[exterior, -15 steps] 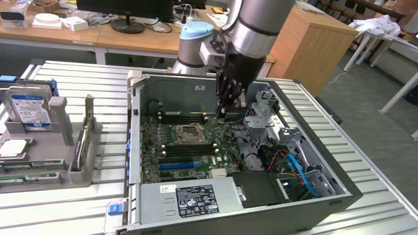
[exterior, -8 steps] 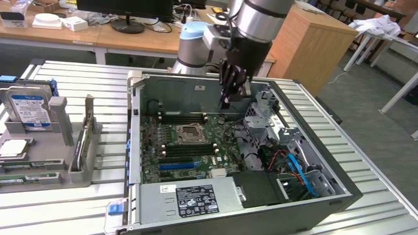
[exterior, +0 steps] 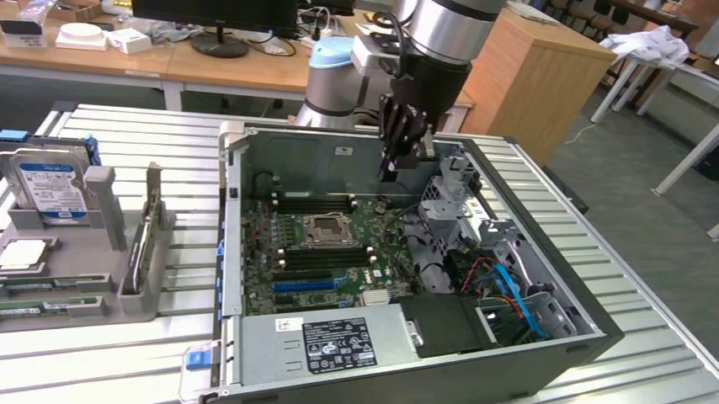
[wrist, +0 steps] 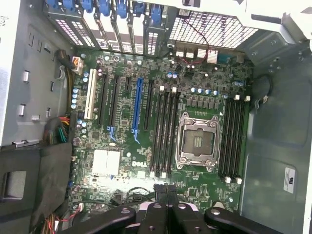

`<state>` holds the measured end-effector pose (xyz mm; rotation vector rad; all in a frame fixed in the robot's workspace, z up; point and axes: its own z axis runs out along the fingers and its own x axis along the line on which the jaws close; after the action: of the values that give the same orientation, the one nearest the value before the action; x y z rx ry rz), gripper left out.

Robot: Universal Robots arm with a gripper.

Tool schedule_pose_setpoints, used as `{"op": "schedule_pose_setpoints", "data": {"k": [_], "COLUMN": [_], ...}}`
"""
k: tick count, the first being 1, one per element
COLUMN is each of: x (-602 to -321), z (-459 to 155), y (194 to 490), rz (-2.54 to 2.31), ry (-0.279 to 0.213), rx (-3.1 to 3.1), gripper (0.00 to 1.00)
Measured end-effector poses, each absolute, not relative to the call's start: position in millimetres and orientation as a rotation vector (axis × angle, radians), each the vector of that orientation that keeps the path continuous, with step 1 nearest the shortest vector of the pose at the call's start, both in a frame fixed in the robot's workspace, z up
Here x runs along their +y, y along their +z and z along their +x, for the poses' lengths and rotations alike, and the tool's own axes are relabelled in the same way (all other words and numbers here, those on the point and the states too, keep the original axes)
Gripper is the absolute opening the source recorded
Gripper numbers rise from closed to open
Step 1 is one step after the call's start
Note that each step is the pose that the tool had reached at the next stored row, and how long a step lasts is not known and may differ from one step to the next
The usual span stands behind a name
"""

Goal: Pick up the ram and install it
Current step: 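Press down the ram until it locks into place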

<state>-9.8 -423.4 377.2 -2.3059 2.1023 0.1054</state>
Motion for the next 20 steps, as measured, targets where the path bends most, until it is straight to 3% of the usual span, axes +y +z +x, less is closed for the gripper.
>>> {"op": "schedule_pose_setpoints", "data": {"k": [20], "x": [-423.9], "z": [-25.9], "y": [355.6], "rz": [-2.306], "ry": [0.106], "rx": [2.103], "gripper": [0.10]}}
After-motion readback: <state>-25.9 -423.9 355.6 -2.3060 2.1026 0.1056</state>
